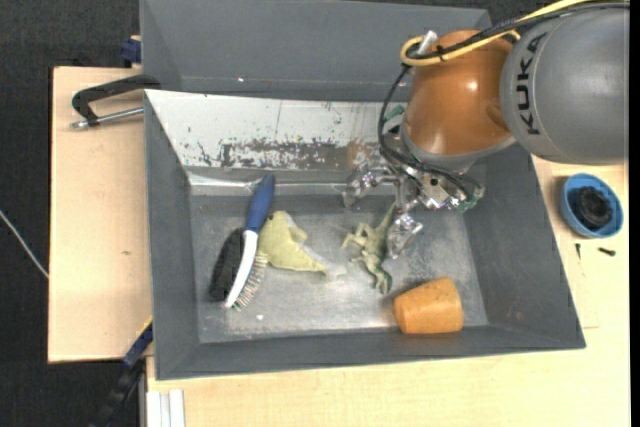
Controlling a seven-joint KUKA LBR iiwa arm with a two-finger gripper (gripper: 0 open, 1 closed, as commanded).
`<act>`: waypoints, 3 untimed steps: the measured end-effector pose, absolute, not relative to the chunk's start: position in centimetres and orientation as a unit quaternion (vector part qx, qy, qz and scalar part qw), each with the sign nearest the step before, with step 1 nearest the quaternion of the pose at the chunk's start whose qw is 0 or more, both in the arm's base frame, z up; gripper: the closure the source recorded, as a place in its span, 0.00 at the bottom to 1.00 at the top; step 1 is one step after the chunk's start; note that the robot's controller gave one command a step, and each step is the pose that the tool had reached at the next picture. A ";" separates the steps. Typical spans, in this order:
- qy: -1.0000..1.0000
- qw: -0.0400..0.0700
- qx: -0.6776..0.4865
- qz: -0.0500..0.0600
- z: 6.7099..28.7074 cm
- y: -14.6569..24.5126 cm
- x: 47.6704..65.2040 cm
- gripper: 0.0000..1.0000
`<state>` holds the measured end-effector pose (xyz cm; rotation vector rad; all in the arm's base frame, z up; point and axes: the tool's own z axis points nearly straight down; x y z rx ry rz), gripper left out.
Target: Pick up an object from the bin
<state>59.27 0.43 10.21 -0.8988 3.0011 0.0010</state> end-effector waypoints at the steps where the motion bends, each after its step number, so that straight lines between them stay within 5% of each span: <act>1: 0.930 0.001 -0.369 0.000 10.1 0.7 58.2 0.00; 2: 0.838 0.004 -0.546 -0.001 7.3 1.3 60.4 0.00; 3: 0.732 0.003 -0.681 -0.001 7.2 2.8 58.4 0.00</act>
Offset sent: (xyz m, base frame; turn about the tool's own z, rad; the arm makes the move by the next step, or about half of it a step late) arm -0.0113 0.0010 -0.0021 -0.1751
